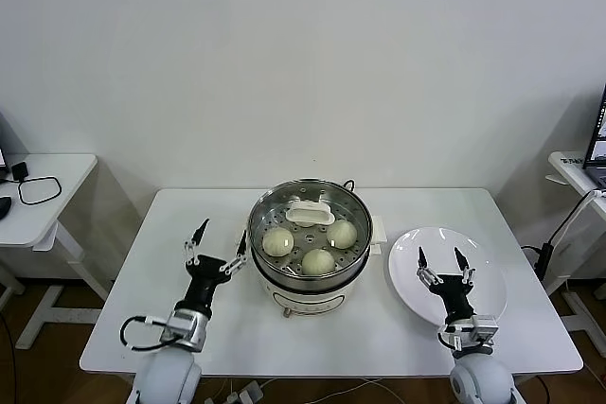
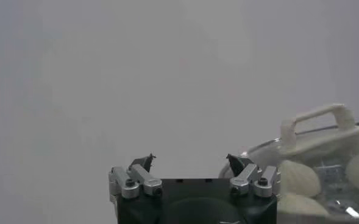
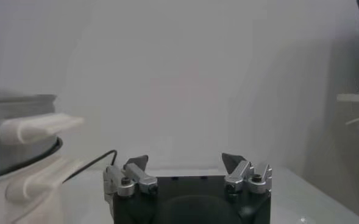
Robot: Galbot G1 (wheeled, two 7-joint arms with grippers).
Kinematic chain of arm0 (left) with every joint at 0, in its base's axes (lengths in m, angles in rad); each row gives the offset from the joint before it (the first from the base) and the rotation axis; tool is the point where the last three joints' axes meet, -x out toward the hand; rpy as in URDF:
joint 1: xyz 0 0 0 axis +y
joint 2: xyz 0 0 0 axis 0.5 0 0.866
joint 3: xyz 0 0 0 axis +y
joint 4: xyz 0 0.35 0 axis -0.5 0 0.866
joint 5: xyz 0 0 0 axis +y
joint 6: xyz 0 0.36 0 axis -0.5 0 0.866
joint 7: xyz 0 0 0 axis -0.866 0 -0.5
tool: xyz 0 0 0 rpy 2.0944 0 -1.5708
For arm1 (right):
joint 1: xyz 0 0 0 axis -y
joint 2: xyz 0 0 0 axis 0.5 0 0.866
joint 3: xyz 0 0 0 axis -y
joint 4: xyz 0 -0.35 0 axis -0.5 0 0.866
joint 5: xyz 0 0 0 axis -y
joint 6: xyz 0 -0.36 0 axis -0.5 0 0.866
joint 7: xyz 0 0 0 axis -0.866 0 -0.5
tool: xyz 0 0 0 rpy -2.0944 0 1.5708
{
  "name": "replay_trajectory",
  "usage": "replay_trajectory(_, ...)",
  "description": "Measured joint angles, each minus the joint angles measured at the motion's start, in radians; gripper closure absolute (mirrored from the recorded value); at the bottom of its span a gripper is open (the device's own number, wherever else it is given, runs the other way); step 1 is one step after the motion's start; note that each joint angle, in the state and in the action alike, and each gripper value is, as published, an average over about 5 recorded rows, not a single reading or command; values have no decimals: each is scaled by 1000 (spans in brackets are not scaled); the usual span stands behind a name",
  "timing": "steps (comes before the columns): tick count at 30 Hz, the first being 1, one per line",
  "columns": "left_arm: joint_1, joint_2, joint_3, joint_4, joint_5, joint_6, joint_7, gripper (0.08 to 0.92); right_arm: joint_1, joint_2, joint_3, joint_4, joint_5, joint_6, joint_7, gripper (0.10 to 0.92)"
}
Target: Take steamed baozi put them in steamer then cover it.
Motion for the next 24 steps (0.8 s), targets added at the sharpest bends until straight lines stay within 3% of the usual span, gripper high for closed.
replay_trajectory(11,73,-16,-22,9,-28,-101,-6,177,-32,5,29,17,6,-6,-15,203)
replay_trajectory(24,110,-22,-34,3,-22,-136,-9,177,-48,18,56,30,2,-21,-20,203)
